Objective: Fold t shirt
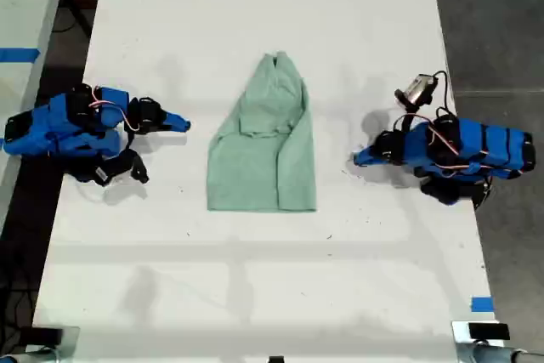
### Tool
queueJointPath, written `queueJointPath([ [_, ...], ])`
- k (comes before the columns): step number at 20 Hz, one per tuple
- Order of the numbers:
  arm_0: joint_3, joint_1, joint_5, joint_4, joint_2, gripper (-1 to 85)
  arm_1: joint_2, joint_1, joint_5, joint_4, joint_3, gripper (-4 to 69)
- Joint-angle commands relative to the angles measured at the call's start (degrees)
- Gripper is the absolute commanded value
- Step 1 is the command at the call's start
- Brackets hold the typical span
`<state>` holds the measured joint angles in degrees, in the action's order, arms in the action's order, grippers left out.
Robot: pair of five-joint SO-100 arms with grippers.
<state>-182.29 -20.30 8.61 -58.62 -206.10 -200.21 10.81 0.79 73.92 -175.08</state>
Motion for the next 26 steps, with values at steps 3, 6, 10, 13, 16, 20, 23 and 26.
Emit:
queueJointPath([
  [3, 0.18, 0.62, -1.67, 1.14, -0.44, -0.1, -0.88, 0.53, 0.88, 0.18, -2.81, 0.5],
  [6, 0.18, 0.35, -1.85, 1.05, -0.44, -0.1, -0.88, 0.79, 0.97, 0.26, -2.81, 0.5],
  [10, 10.99, 5.10, -4.39, 1.85, 10.37, -0.2, -0.88, 1.49, 1.14, 0.26, -2.81, 0.5],
  [13, 32.52, 8.70, -7.47, 1.85, 38.94, -0.2, -0.88, 1.49, 1.05, 0.35, -2.81, 0.5],
  [16, 58.10, 13.62, -11.51, -6.59, 73.13, 8.3, -0.88, 1.49, 1.05, 0.35, -2.81, 0.5],
  [20, 74.44, 16.17, -14.68, -12.13, 99.05, 29.4, -0.88, 1.32, 1.14, 0.44, -2.81, 0.5],
  [23, 72.60, 16.79, -19.95, -10.46, 107.93, 26.0, -0.88, 1.23, 1.14, 0.62, -2.72, 0.5],
  [26, 73.65, 17.40, -22.94, -8.96, 113.99, 24.1, -0.88, 1.14, 1.14, 0.62, -2.72, 0.5],
])
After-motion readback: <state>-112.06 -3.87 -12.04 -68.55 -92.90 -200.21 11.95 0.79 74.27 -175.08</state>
